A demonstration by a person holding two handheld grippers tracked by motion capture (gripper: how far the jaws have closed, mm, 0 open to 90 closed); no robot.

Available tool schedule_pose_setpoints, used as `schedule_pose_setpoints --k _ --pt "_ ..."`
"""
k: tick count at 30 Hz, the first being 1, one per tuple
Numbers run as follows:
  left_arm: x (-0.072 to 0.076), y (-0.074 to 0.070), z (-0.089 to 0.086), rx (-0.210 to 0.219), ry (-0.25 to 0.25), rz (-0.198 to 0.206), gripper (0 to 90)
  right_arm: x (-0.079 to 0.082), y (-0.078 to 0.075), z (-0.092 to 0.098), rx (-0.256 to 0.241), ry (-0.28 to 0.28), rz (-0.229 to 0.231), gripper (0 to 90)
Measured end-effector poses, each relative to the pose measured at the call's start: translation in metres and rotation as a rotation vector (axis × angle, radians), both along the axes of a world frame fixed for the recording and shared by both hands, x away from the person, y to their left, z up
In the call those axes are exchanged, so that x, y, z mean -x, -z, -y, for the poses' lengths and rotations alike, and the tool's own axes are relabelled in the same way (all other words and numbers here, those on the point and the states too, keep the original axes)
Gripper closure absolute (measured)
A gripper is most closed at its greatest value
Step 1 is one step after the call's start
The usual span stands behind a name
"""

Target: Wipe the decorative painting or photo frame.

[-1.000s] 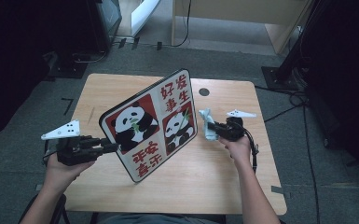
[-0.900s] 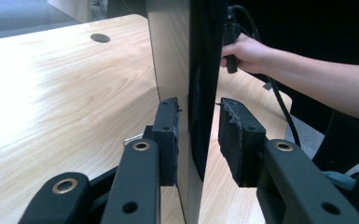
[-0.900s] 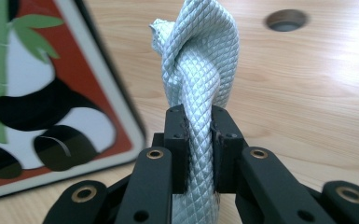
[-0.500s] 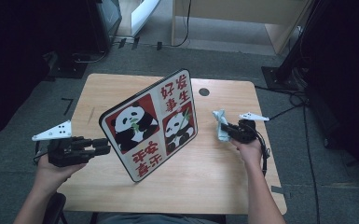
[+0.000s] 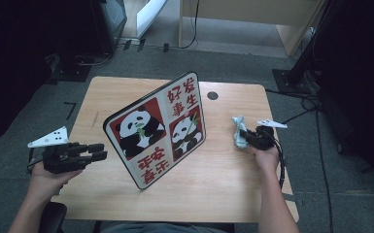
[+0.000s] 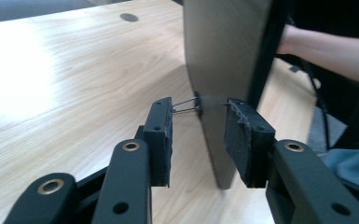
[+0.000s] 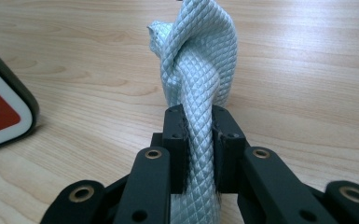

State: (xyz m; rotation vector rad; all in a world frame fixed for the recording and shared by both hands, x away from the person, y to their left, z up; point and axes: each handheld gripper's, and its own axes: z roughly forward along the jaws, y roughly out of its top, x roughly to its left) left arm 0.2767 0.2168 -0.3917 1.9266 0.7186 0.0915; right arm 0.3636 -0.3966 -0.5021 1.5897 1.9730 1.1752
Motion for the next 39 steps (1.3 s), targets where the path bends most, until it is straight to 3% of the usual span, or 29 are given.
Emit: schedule_pose_setpoints --k 5,14,20,24,28,33,39 --pt "-0.013 0.016 0.000 -0.033 -0.042 -0.027 59.7 -0.004 0.005 -0.001 0.030 -0.001 -0.007 77.0" --pt "-0.038 0.036 0.000 -0.084 -0.097 -0.028 59.4 -0.006 0.012 0.002 0.047 0.009 -0.032 75.4" --pt "-0.059 0.048 -0.003 -0.072 -0.145 -0.029 57.2 -0.007 0.014 0.001 0.057 0.005 -0.032 70.3" --pt "-0.065 0.056 -0.001 -0.119 -0.137 0.014 57.6 -0.006 0.013 0.001 0.051 0.014 -0.041 65.3" --pt "-0.071 0.062 0.001 -0.124 -0.146 0.005 55.2 -0.003 0.009 0.001 0.030 0.031 -0.030 58.7" --pt "-0.077 0.067 0.001 -0.125 -0.154 -0.004 47.9 0.004 0.004 0.000 0.021 0.038 -0.025 56.5" --pt "-0.085 0.070 0.002 -0.145 -0.164 -0.017 46.2 0.015 -0.003 -0.004 0.025 0.020 0.003 55.1"
